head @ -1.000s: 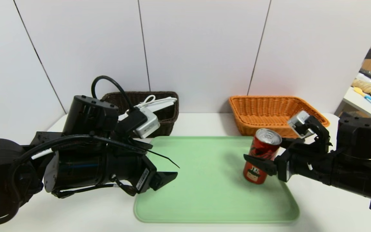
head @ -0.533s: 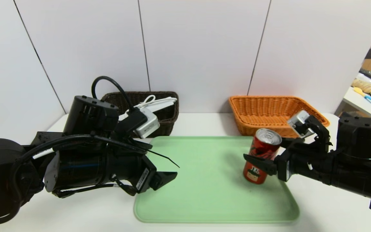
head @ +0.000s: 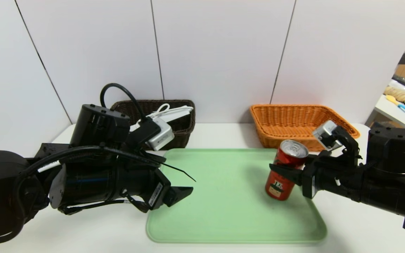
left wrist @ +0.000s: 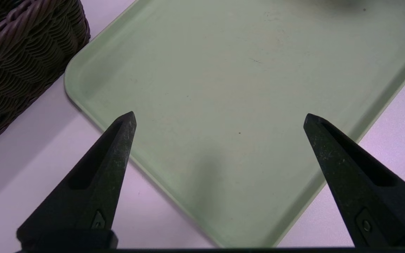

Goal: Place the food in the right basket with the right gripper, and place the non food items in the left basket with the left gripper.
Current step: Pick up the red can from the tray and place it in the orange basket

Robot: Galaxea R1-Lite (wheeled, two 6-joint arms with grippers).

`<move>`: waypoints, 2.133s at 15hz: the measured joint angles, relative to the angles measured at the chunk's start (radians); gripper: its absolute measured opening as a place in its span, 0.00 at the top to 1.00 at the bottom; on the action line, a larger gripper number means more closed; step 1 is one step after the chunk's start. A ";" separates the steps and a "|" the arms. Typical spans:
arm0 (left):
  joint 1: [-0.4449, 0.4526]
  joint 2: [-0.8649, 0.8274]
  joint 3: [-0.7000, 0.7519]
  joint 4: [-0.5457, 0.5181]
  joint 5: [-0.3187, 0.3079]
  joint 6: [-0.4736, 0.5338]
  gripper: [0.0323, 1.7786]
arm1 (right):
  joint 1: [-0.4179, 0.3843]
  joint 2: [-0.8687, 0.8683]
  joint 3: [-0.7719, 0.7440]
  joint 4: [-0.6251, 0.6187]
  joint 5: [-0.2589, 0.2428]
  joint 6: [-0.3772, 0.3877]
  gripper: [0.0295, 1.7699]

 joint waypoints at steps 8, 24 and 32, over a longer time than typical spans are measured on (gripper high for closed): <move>0.000 0.001 0.000 0.000 0.001 0.000 0.05 | 0.000 -0.005 -0.021 0.003 -0.001 0.003 0.48; 0.019 0.001 -0.023 0.002 0.004 0.003 0.05 | -0.157 0.069 -0.637 0.230 -0.001 0.044 0.48; 0.037 0.021 -0.040 -0.001 0.000 0.001 0.05 | -0.268 0.319 -0.863 0.257 -0.006 0.034 0.48</move>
